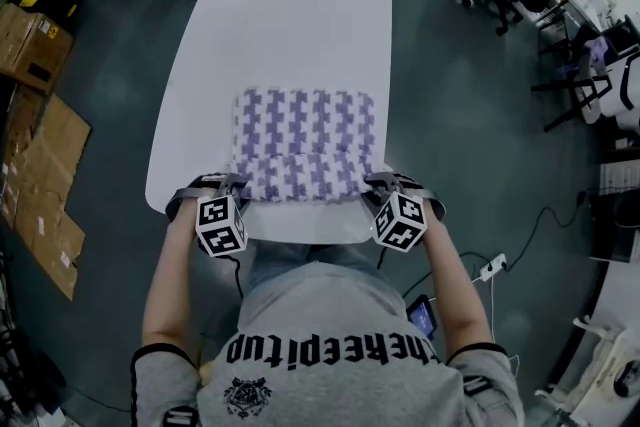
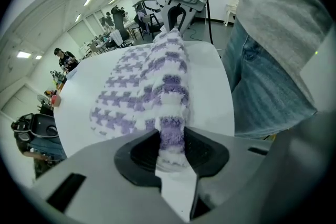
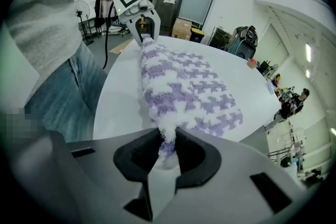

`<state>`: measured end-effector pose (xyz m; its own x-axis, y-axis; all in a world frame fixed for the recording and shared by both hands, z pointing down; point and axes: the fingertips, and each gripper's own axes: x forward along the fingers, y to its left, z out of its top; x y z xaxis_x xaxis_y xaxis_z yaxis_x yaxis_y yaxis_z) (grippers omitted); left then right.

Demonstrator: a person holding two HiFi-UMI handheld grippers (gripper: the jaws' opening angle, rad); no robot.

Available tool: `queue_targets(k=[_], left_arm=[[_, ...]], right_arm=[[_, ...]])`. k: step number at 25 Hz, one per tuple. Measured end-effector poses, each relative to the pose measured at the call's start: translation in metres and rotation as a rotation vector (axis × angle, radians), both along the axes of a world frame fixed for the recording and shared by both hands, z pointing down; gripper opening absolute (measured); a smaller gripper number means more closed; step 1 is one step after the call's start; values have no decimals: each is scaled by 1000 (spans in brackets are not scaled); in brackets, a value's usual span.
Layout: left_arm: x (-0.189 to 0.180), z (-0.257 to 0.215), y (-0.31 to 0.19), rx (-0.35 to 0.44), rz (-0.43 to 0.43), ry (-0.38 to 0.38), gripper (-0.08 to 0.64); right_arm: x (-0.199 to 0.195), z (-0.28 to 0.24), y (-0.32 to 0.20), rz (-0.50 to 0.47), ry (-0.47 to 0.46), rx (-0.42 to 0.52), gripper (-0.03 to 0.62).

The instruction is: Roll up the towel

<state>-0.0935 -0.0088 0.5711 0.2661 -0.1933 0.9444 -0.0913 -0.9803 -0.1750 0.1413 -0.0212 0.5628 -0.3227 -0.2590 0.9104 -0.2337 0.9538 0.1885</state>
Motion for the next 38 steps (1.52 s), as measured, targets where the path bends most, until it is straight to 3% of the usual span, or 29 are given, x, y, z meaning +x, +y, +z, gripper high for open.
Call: queue_targets(k=[8,18,38], left_arm=[[-4,-8,-32,-33,-34,51,128],[3,-16,-91,-32,-75,112,132],[-2,-7,-202,-26,-68,133,138]], right_arm=[[-3,-15,-27,110,-84,-40,83],[6,-29,-81,217,-141,0,87],[4,-26,-182,374,-81,118,87]])
